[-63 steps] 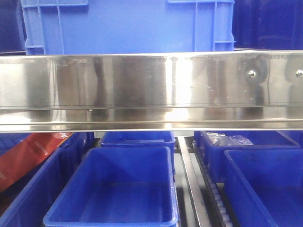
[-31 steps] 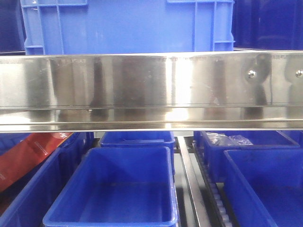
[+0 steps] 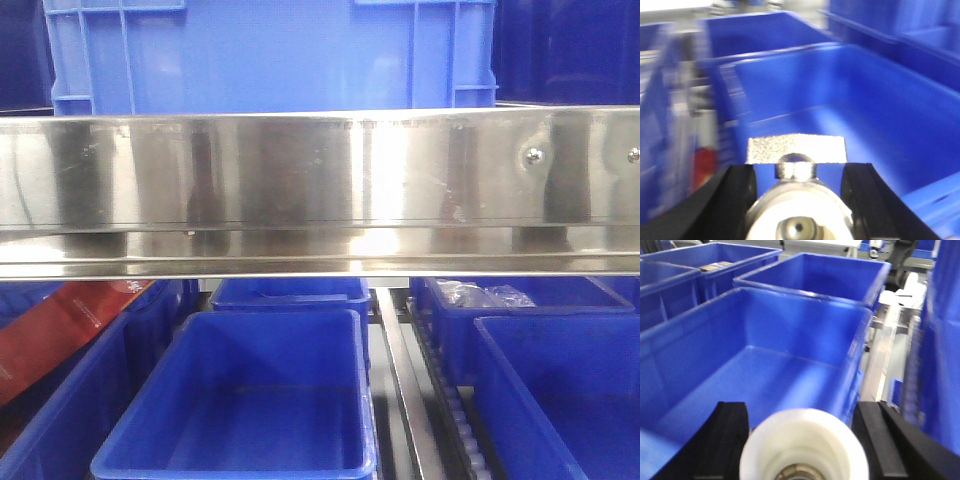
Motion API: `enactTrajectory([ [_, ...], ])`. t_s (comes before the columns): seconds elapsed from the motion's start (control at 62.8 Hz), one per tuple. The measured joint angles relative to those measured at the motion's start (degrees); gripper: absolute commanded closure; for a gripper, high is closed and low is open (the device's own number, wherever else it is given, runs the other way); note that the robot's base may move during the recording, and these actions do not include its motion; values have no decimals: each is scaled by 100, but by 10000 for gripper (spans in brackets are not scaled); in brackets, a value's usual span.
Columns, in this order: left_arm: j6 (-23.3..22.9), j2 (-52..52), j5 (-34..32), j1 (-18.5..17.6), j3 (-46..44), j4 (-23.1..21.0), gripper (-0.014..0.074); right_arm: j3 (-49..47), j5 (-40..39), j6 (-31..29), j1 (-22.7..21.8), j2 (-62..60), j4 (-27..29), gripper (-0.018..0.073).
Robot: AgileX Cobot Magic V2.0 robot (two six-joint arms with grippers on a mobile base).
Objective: Place valve from conveyor to right shelf box
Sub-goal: 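Lower both grippers into blue bins and open to release valves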
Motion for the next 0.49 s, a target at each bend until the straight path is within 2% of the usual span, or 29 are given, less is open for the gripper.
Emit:
enactTrajectory([
  [0.111,10,640,-98,-297,-363,0,708,-519,-66,0,199,553,0,722],
  [0.271,10,1310,-596,-600,-596,0,708,-864,-479,-10,418,1178,11,722],
  [0.493,20,1955,-902,-726,-706,0,701,-891,-786,-10,441,1766,11,722],
])
